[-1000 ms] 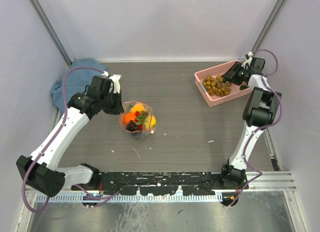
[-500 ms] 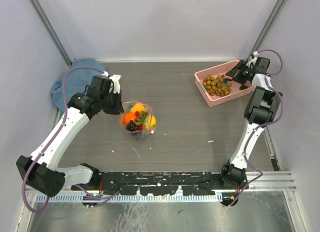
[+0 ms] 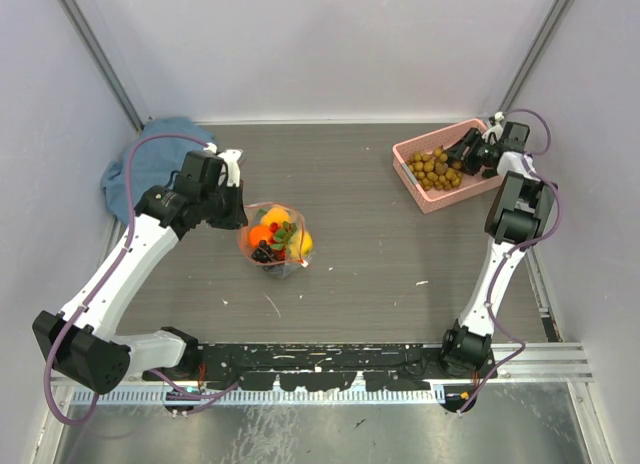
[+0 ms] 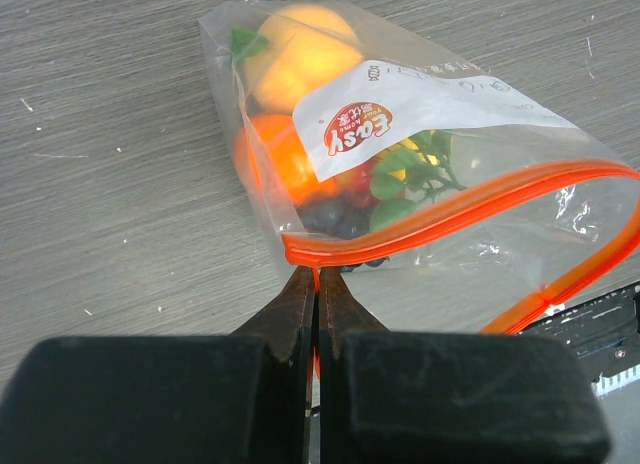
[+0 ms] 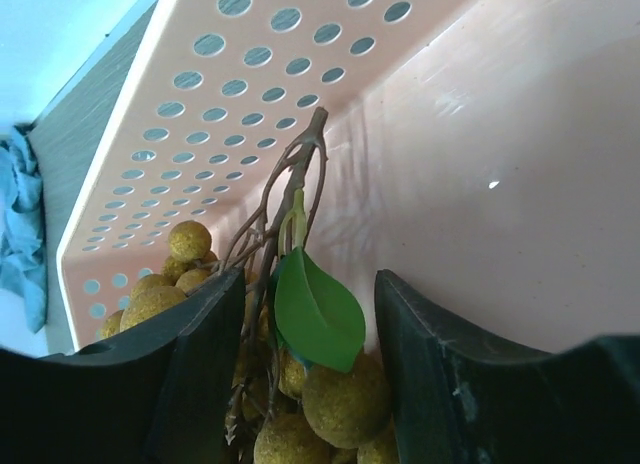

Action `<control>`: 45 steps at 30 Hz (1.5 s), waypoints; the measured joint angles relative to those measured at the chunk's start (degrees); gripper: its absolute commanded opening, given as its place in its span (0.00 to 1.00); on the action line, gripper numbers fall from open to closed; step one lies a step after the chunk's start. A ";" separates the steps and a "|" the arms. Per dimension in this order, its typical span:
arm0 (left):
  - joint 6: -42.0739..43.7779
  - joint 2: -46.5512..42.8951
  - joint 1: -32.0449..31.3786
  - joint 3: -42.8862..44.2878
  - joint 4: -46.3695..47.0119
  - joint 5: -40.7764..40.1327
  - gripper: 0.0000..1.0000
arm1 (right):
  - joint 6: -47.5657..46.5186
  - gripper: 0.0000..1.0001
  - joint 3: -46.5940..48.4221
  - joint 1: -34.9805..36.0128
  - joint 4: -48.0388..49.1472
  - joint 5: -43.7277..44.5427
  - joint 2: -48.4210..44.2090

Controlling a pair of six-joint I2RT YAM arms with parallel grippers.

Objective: Place the food in the zip-top bag and seal the zipper
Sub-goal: Pick up the fake fruit from the bin.

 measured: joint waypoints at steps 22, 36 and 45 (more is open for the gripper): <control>0.00 -0.02 0.00 0.00 0.00 0.13 0.00 | 2.71 0.09 -8.98 0.00 8.28 -4.59 -8.35; -0.02 -0.44 0.02 -0.02 0.02 1.90 0.00 | 1.01 0.06 -17.27 0.11 13.49 1.36 -23.37; -0.04 -0.79 0.00 -0.04 0.02 3.15 0.00 | 0.52 0.06 -22.29 1.27 13.31 3.80 -30.49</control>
